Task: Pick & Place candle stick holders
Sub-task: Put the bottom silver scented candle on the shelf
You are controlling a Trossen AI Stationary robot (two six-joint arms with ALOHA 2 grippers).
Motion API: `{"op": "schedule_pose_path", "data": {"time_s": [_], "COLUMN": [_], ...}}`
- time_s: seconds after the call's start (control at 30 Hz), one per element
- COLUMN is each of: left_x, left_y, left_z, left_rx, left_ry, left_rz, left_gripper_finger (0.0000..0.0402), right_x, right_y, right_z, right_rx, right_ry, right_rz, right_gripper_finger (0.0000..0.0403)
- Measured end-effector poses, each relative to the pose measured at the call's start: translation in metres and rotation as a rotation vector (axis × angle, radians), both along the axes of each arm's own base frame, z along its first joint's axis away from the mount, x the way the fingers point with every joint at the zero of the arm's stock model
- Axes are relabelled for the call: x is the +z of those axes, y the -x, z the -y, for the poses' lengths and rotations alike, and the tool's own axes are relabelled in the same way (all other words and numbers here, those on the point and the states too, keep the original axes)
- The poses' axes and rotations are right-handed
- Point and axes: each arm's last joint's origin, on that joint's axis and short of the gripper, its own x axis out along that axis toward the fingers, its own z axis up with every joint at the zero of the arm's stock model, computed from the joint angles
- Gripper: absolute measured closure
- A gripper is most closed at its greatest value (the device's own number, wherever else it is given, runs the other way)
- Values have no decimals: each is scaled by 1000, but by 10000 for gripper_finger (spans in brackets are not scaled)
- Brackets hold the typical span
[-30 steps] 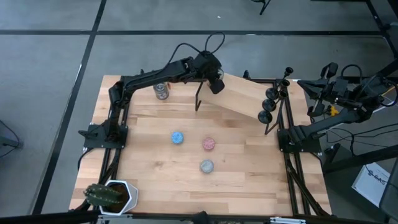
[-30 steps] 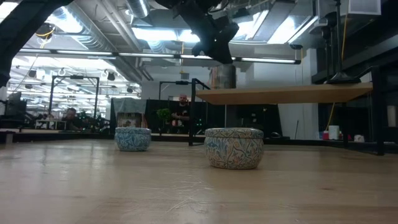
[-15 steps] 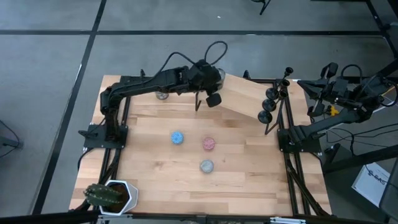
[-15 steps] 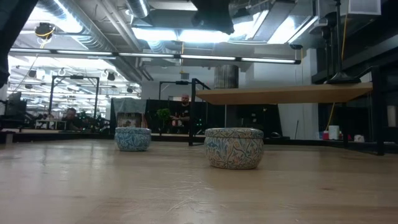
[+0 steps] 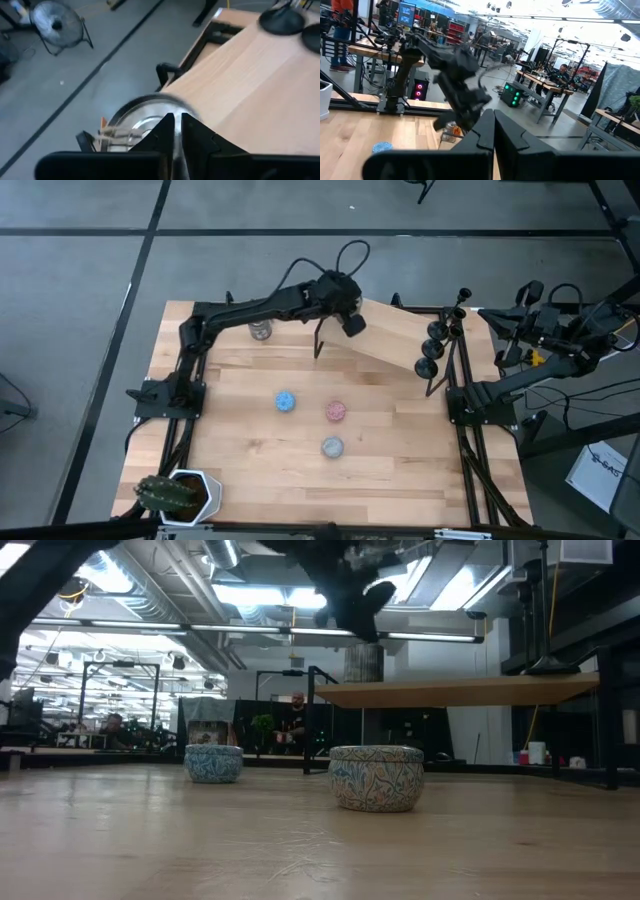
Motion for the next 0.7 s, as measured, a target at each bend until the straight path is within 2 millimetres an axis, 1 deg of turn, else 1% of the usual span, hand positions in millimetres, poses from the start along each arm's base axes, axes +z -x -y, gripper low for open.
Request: {"op": "schedule_pose_path", "data": {"time_s": [0.13, 0.23, 0.37, 0.53, 0.63, 0.7], "left_x": [-16, -24, -27, -20, -13, -4], "left_y": [-6, -7, -6, -5, -4, -2], "left_z": [-16, -25, -31, -29, -26, -22], "left_rx": [30, 18, -16, -18, 1, 28], "left_ry": [19, 85, 150, 131, 77, 30], "left_rz": [4, 27, 54, 90, 94, 97], "left_gripper_finger": [386, 394, 400, 397, 398, 400], "right_x": [0, 0, 0, 0, 0, 0], "right_y": [0, 0, 0, 0, 0, 0], "right_z": [0, 0, 0, 0, 0, 0], "right_rx": [0, 0, 0, 0, 0, 0], "right_ry": [0, 0, 0, 0, 0, 0], "right_rz": [0, 0, 0, 0, 0, 0], "right_gripper_finger": [397, 397, 397, 397, 397, 397]}}
